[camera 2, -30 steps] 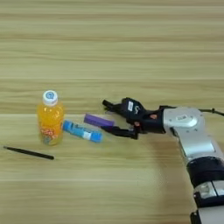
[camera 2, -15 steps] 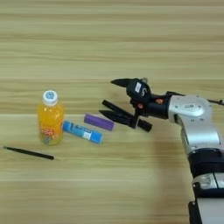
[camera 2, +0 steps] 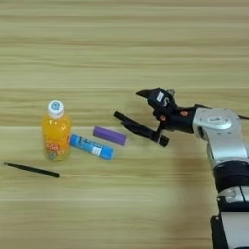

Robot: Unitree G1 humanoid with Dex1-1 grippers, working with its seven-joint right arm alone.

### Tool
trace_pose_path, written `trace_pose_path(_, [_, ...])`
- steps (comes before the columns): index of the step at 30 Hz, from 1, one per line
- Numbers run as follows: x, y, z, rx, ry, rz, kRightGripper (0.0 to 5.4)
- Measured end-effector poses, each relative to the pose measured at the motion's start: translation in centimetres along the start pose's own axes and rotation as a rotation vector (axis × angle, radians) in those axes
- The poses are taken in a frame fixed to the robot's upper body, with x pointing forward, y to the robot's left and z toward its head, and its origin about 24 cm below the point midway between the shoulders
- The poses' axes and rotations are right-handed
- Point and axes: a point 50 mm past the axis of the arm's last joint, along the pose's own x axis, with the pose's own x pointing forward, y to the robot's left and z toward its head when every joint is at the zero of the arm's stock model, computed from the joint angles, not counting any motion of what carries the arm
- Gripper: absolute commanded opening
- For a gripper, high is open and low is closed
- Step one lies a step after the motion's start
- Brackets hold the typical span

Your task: Move the objects on the table

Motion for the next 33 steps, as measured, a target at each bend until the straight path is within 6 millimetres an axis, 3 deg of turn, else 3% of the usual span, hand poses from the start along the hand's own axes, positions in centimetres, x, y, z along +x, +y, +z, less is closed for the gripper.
trace_pose_path(27, [-0.1,-0.1,-3.3,0.147,0.185,0.010,5.36])
trace_pose_path(33, [-0.2,-0.2,-3.6,0.173,0.188,0.022,4.75])
